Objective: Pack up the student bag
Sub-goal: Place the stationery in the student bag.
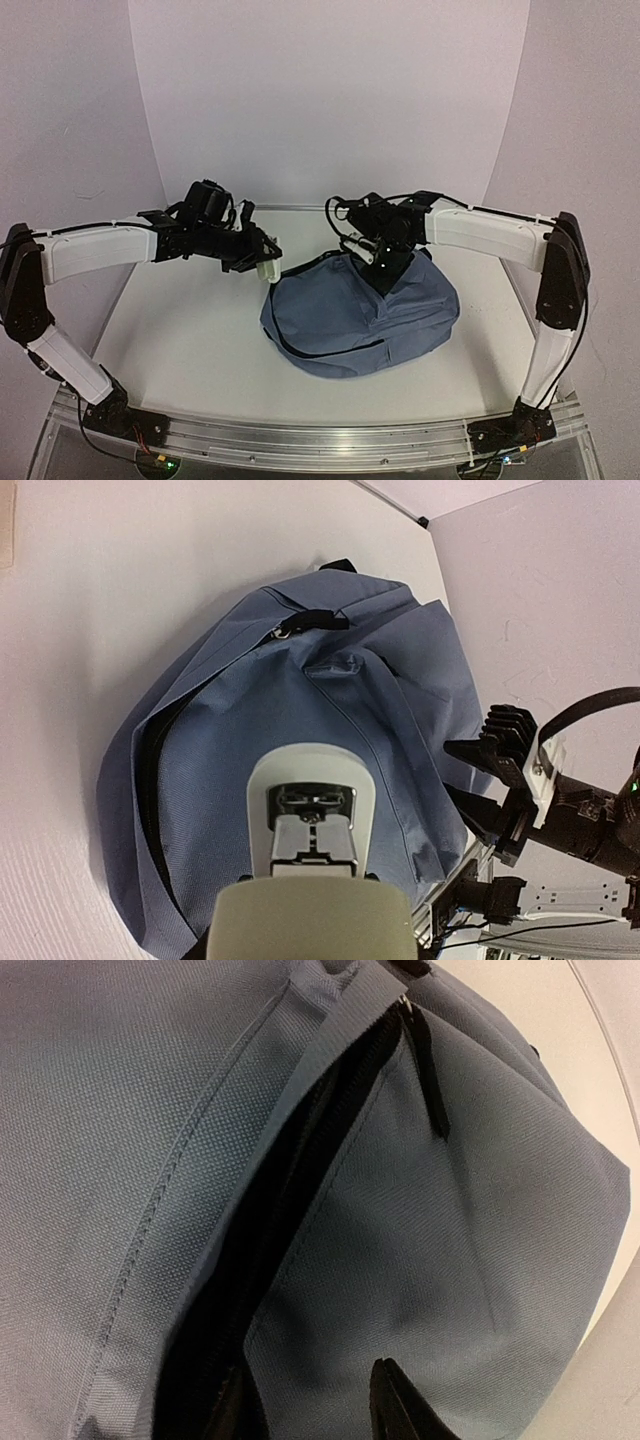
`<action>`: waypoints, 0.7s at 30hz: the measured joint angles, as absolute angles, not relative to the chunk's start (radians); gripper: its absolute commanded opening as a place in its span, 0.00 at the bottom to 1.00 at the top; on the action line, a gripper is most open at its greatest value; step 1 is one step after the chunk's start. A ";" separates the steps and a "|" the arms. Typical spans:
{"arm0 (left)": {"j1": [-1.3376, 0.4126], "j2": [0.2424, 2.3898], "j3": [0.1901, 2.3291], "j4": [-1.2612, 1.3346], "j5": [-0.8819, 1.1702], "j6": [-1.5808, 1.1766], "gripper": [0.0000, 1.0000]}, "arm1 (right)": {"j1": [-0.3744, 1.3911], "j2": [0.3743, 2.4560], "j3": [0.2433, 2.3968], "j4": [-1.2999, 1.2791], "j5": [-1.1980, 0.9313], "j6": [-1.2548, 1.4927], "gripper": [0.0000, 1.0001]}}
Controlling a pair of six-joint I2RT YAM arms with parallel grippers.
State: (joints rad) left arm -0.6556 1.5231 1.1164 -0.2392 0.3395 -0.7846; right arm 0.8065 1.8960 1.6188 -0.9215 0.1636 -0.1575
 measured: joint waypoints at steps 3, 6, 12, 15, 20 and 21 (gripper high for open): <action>-0.656 1.511 1.115 -0.243 0.336 -0.785 0.00 | 0.807 1.919 1.673 -0.954 0.193 -0.182 0.25; -0.656 1.504 1.105 -0.243 0.335 -0.785 0.00 | 0.806 1.937 1.730 -0.969 0.236 -0.206 0.20; -0.656 1.504 1.089 -0.244 0.335 -0.785 0.00 | 0.804 1.940 1.827 -0.962 0.311 -0.234 0.15; -0.656 1.504 1.089 -0.243 0.335 -0.785 0.00 | 0.798 1.940 1.836 -0.958 0.312 -0.236 0.32; -0.656 1.504 1.086 -0.243 0.335 -0.785 0.00 | 0.791 1.940 1.835 -0.993 0.201 -0.230 0.52; -0.656 1.504 1.085 -0.244 0.335 -0.785 0.00 | 0.791 1.940 1.835 -1.008 0.179 -0.227 0.58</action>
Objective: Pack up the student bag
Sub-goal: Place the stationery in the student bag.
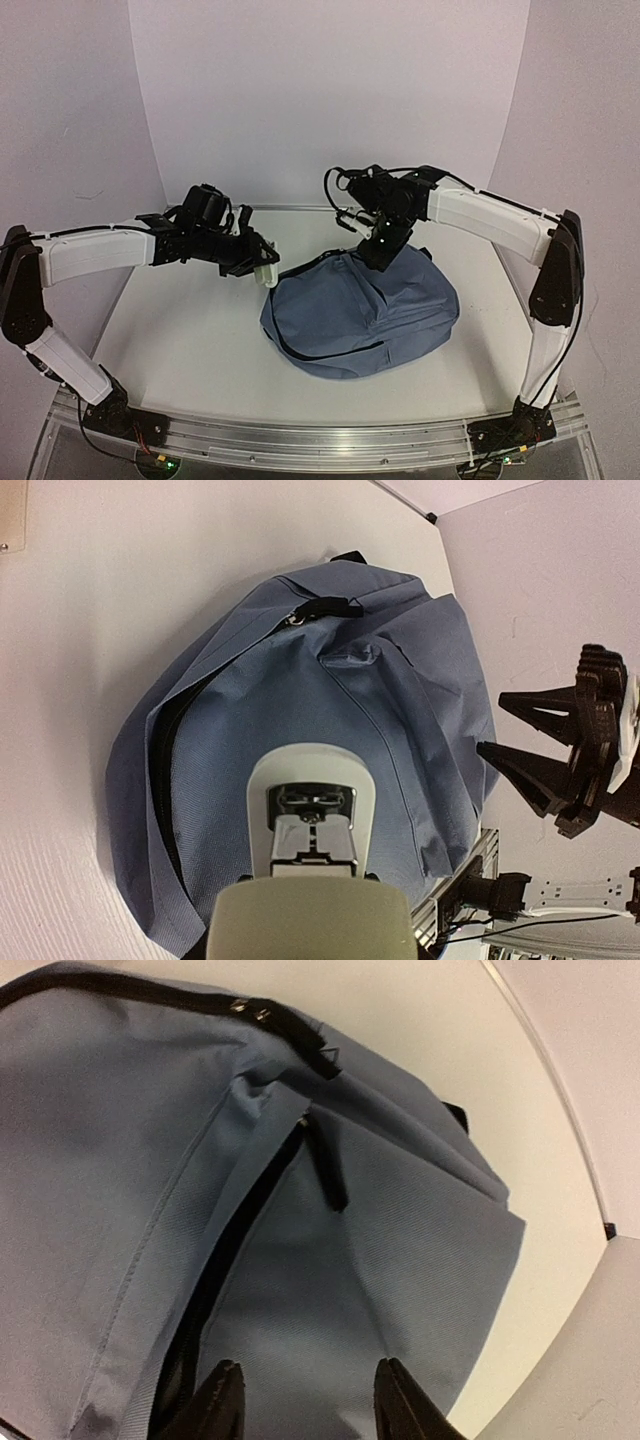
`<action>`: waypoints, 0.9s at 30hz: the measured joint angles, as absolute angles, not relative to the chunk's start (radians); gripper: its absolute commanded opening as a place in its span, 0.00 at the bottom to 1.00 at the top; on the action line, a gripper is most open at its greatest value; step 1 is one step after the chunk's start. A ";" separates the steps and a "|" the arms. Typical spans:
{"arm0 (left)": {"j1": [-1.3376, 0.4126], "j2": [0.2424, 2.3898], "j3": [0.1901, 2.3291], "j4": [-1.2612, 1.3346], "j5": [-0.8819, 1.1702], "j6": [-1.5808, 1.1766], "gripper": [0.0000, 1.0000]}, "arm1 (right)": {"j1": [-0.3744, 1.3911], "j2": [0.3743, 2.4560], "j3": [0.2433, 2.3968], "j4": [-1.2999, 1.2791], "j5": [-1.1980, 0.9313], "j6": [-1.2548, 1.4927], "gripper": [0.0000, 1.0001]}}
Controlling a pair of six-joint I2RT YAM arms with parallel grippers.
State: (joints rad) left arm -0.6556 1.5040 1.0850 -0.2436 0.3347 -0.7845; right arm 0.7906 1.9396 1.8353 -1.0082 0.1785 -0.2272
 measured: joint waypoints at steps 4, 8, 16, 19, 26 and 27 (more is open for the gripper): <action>-0.656 1.504 1.084 -0.243 0.334 -0.784 0.00 | 0.794 1.940 1.823 -1.049 0.098 -0.213 0.63; -0.656 1.504 1.084 -0.243 0.333 -0.784 0.00 | 0.805 1.955 1.810 -1.075 0.080 -0.209 0.63; -0.656 1.504 1.084 -0.243 0.329 -0.784 0.00 | 0.831 2.011 1.793 -1.098 0.139 -0.223 0.46; -0.656 1.504 1.084 -0.243 0.328 -0.784 0.00 | 0.836 2.017 1.793 -1.098 0.187 -0.231 0.39; -0.656 1.504 1.083 -0.243 0.325 -0.784 0.00 | 0.840 2.017 1.794 -1.073 0.293 -0.245 0.32; -0.656 1.504 1.083 -0.243 0.325 -0.784 0.00 | 0.840 2.017 1.796 -1.070 0.300 -0.245 0.31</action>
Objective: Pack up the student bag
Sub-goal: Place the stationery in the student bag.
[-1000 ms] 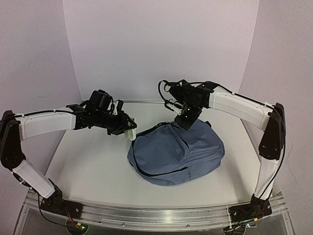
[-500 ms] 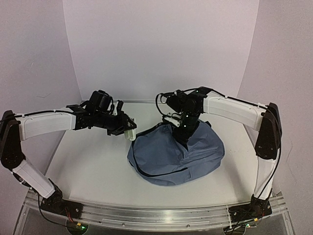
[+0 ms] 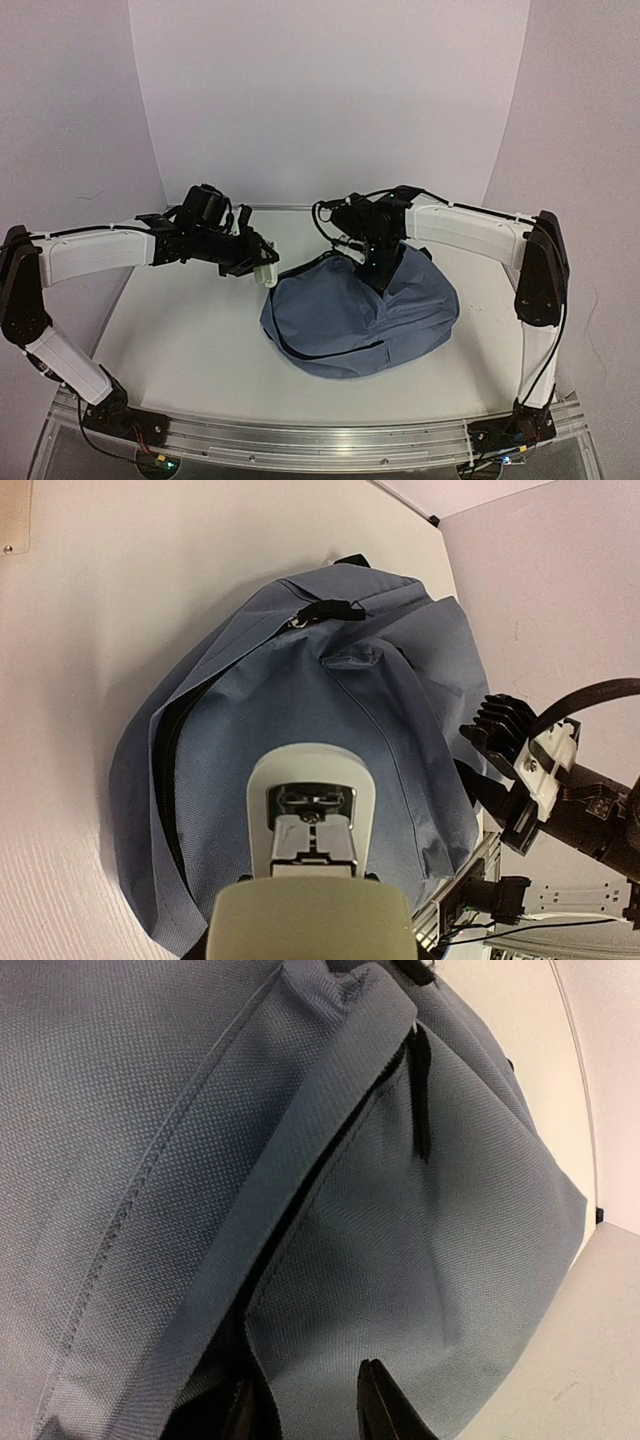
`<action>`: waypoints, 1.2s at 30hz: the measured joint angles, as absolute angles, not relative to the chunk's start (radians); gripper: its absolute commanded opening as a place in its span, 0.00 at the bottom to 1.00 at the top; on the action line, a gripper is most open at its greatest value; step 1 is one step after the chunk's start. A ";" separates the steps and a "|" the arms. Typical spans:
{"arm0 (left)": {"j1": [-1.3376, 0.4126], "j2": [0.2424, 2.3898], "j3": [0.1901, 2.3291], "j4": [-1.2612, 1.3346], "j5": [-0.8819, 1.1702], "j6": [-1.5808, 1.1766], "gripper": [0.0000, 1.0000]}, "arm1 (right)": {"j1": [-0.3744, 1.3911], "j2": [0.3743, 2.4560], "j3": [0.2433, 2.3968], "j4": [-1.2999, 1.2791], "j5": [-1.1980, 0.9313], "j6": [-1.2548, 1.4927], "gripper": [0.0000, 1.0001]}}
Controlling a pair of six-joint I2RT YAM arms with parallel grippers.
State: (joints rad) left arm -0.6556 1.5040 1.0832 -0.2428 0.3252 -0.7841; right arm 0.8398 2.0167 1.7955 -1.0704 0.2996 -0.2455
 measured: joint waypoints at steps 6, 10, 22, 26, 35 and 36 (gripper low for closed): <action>-0.656 1.504 1.077 -0.235 0.326 -0.785 0.00 | 0.840 2.016 1.811 -1.058 0.333 -0.248 0.30; -0.656 1.504 1.076 -0.234 0.326 -0.784 0.00 | 0.841 2.015 1.817 -1.049 0.359 -0.260 0.24; -0.656 1.504 1.072 -0.228 0.331 -0.784 0.00 | 0.841 1.989 1.818 -1.039 0.348 -0.279 0.00; -0.656 1.504 1.064 -0.189 0.356 -0.789 0.00 | 0.841 1.965 1.818 -1.035 0.318 -0.265 0.00; -0.685 1.620 1.033 0.143 0.519 -0.890 0.00 | 0.811 1.919 1.818 -1.031 0.163 -0.183 0.00; -0.697 1.649 1.034 0.191 0.536 -0.904 0.00 | 0.803 1.915 1.818 -1.029 0.140 -0.171 0.00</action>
State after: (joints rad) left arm -0.6966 1.6486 1.0339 0.1909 0.5356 -0.9037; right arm 0.8026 1.9153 1.8175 -1.0288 0.1397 -0.1711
